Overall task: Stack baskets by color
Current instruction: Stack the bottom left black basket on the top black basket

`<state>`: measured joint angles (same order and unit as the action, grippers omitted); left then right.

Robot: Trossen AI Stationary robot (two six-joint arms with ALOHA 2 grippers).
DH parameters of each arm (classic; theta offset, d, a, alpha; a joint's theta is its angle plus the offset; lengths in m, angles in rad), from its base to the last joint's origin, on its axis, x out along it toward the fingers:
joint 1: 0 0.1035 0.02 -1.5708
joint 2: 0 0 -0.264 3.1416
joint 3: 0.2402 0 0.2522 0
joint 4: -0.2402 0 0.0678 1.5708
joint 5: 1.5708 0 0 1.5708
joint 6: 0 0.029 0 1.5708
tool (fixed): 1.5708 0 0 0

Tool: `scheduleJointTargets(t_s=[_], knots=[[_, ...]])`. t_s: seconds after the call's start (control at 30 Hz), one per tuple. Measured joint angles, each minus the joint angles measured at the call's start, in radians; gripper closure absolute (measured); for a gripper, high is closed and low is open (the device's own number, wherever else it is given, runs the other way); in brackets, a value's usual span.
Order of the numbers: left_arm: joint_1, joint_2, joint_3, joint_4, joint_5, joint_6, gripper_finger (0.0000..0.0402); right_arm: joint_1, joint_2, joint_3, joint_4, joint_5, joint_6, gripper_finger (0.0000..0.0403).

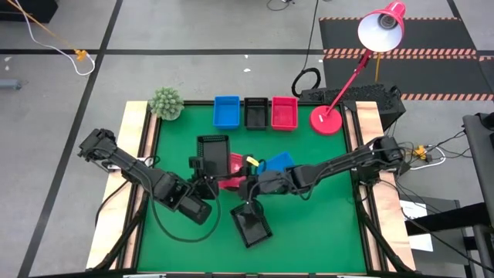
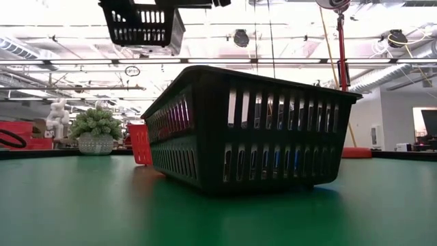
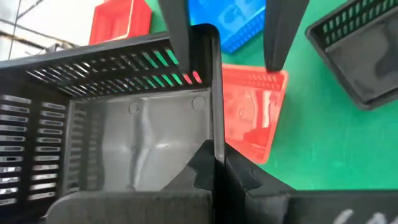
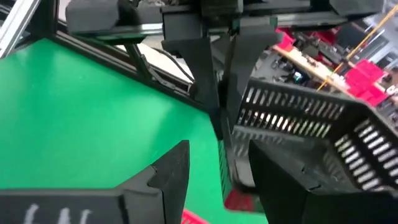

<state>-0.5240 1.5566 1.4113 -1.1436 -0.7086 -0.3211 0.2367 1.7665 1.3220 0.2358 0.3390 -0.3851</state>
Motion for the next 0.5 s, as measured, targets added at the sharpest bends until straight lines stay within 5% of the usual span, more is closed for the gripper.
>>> scheduleJointTargets(t_s=[0.2, 0.5], knots=[[0.000, 0.000, 0.000, 0.033, 0.000, 0.026, 0.0390, 0.000, 0.002, 0.000, 0.002, 0.000, -0.027, 0.0257], [0.001, 0.000, -0.001, 0.051, -0.018, 0.032, 0.0387, -0.021, 0.001, 0.000, -0.038, -0.002, -0.024, 0.0343]])
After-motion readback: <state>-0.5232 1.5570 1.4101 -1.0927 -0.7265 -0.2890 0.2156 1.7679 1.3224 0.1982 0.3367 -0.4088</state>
